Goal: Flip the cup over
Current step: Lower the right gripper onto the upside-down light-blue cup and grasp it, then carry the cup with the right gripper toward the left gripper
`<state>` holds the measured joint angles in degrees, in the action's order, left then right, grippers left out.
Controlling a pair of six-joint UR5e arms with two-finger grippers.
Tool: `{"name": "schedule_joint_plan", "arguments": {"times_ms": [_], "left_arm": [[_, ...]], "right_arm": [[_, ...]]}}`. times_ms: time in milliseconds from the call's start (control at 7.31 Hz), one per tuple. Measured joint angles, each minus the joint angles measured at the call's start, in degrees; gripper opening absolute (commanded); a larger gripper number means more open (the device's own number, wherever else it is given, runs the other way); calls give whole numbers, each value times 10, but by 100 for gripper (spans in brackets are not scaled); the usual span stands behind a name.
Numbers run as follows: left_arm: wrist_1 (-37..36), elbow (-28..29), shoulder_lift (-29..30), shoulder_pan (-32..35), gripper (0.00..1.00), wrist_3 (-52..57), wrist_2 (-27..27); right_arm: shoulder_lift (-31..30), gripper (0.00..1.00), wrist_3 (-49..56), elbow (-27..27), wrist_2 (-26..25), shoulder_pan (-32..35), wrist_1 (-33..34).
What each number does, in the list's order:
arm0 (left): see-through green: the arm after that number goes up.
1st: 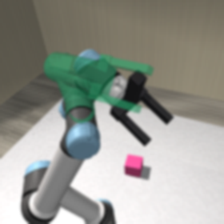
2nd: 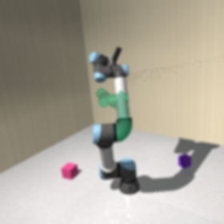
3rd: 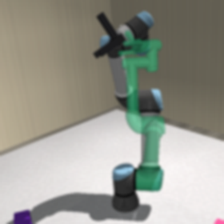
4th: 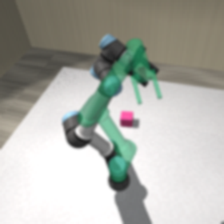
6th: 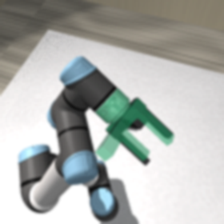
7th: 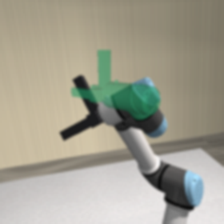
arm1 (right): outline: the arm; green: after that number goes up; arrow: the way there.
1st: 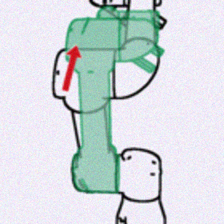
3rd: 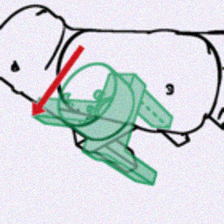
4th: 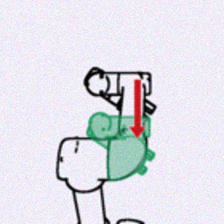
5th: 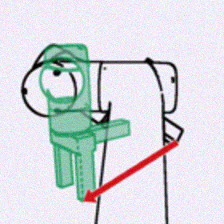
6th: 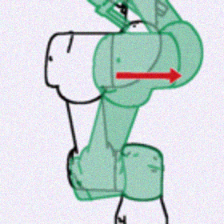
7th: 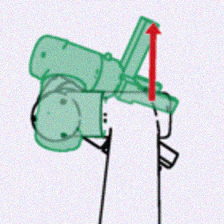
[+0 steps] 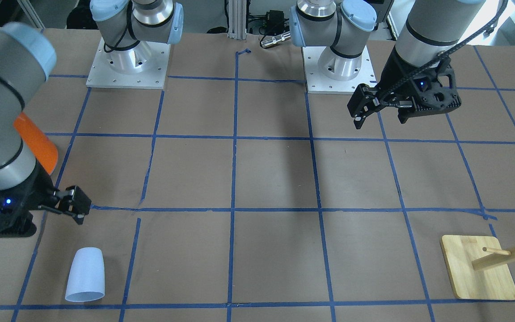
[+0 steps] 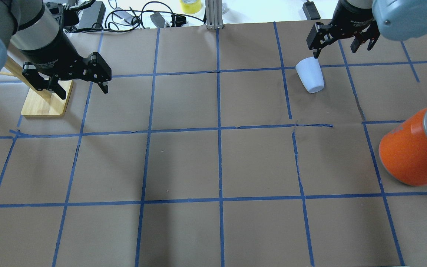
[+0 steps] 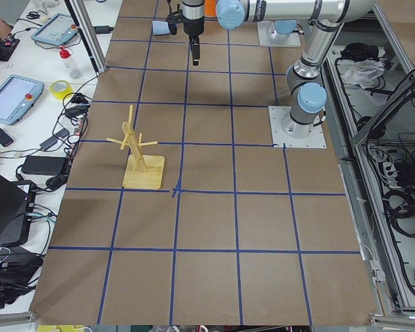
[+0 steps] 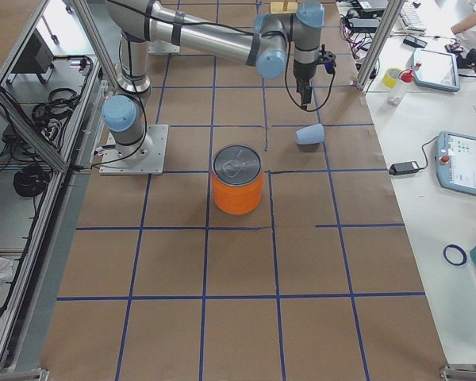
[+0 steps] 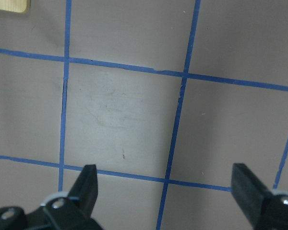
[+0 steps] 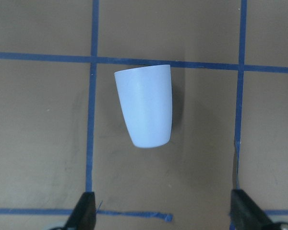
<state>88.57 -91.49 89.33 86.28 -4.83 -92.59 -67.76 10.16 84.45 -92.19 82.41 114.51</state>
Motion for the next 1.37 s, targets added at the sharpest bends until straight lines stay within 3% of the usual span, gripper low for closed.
{"name": "schedule_joint_plan", "arguments": {"times_ms": [411, 1095, 1232, 1368], "left_arm": [[0, 0, 0, 0, 100, 0, 0], [0, 0, 1, -1, 100, -1, 0], [1, 0, 1, -1, 100, -1, 0], [1, 0, 1, -1, 100, -1, 0]], "right_arm": [[97, 100, 10, -3, 23, -11, 104], [156, 100, 33, -3, 62, -12, 161], [163, 93, 36, -4, 63, -12, 175], [167, 64, 37, -4, 63, -12, 182]]}}
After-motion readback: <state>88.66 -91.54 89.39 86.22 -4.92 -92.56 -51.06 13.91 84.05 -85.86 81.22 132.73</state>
